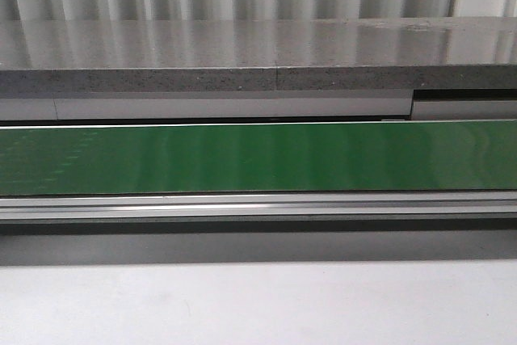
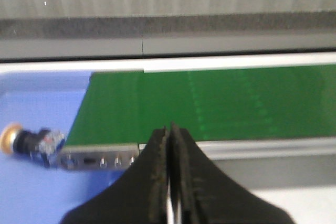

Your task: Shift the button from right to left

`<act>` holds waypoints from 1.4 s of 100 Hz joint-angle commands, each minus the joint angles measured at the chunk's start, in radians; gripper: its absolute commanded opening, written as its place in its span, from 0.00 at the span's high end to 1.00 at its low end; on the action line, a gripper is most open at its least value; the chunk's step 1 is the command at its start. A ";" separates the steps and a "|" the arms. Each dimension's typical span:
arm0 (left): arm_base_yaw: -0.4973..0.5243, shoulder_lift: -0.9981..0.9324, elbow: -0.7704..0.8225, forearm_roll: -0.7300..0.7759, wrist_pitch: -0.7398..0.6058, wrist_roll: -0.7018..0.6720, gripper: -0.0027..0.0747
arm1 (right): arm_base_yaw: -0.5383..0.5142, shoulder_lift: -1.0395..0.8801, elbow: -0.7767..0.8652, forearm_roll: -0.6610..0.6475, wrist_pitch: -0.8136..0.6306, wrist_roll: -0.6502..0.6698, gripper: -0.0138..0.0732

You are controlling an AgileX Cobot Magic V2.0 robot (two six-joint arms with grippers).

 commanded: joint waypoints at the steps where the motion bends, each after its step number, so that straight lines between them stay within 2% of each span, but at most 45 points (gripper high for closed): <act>1: 0.002 -0.035 0.025 -0.001 -0.120 -0.012 0.99 | 0.000 0.013 -0.023 0.005 -0.082 -0.011 0.92; 109: 0.002 -0.035 0.025 -0.001 -0.117 -0.012 0.99 | -0.004 0.013 -0.019 0.005 -0.096 -0.011 0.92; 123: 0.002 -0.035 0.025 -0.001 -0.117 -0.012 0.99 | -0.032 0.013 0.032 -0.002 -0.196 -0.010 0.92; 140: 0.002 -0.035 0.025 -0.001 -0.117 -0.012 0.99 | -0.098 0.013 0.150 -0.053 -0.453 0.071 0.92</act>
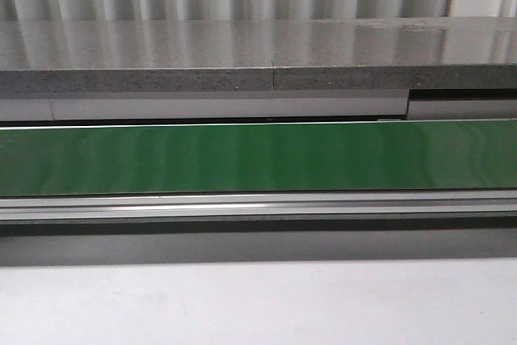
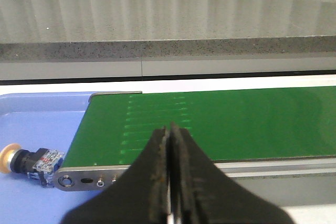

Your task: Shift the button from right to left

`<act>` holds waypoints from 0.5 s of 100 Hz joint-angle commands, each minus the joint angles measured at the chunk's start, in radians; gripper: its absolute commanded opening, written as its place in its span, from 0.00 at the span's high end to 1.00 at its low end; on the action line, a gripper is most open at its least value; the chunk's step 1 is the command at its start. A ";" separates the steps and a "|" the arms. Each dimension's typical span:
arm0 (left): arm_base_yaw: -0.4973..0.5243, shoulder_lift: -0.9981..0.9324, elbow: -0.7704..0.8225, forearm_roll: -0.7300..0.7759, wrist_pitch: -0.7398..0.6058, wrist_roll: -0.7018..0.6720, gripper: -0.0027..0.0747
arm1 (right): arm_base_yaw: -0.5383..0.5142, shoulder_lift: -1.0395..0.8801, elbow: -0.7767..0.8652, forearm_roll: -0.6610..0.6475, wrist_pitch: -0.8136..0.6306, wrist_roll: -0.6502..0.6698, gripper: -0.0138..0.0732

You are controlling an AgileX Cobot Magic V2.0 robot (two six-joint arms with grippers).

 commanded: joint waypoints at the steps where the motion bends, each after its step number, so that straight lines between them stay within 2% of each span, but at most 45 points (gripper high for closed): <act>1: 0.002 -0.035 0.025 -0.001 -0.090 -0.008 0.99 | -0.037 0.013 0.030 -0.049 -0.220 0.050 0.92; 16: 0.002 -0.035 0.025 -0.001 -0.090 -0.008 0.99 | -0.095 0.013 0.112 -0.110 -0.342 0.102 0.92; 46: 0.002 -0.035 0.025 -0.001 -0.091 -0.008 0.99 | -0.148 -0.088 0.288 -0.111 -0.391 0.113 0.92; 50: 0.002 -0.035 0.025 -0.001 -0.091 -0.008 0.99 | -0.148 -0.117 0.283 -0.117 -0.330 0.113 0.92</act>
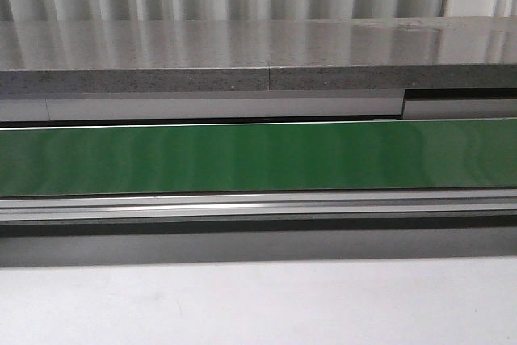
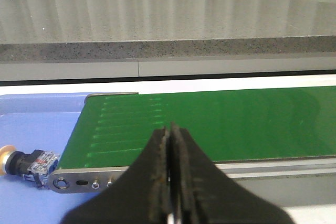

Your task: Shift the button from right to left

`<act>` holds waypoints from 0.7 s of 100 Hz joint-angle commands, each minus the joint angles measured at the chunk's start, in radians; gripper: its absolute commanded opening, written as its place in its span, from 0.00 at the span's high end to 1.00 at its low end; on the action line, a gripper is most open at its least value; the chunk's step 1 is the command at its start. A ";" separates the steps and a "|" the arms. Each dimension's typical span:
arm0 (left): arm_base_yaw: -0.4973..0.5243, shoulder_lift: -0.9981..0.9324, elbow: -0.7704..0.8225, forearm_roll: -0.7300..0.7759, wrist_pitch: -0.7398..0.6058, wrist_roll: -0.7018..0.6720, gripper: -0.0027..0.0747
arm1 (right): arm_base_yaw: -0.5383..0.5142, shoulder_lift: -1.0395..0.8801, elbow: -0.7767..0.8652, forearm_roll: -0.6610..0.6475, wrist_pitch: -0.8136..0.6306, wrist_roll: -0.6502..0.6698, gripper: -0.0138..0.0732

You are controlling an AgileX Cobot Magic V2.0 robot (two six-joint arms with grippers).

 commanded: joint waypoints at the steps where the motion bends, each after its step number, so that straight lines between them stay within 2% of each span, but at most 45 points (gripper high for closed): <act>1: 0.002 -0.035 0.025 -0.001 -0.091 -0.008 0.99 | -0.005 -0.045 -0.001 -0.020 -0.043 0.002 0.92; 70: 0.002 -0.035 0.025 -0.001 -0.091 -0.008 0.99 | -0.005 -0.080 0.000 -0.020 -0.015 0.002 0.92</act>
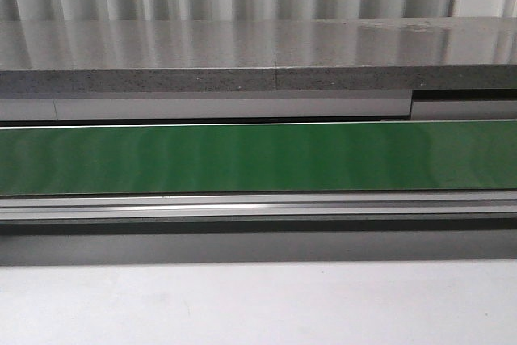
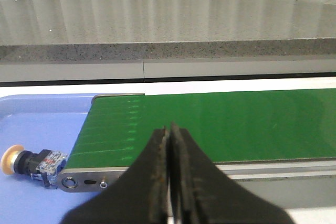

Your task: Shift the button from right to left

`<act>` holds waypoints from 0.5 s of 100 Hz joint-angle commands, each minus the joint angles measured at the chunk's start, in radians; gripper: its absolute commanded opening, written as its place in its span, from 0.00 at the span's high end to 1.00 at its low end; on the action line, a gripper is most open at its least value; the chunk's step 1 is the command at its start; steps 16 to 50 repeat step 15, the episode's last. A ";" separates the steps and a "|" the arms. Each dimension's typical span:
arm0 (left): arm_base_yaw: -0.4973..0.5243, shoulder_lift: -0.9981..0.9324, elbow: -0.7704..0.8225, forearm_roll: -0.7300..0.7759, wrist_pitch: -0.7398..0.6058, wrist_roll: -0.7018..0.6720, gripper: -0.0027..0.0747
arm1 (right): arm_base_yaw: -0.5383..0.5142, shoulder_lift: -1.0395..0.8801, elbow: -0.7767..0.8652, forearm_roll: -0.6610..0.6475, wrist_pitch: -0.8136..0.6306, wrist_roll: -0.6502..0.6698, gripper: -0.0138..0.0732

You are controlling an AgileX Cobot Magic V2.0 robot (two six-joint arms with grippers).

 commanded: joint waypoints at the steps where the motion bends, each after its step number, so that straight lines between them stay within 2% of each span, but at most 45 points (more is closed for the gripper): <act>1: 0.002 -0.035 0.025 -0.001 -0.084 -0.008 0.99 | -0.005 -0.016 -0.014 -0.011 -0.073 -0.002 0.92; 50: 0.002 -0.035 0.025 -0.001 -0.084 -0.008 0.99 | -0.005 -0.016 -0.014 -0.011 -0.073 -0.002 0.92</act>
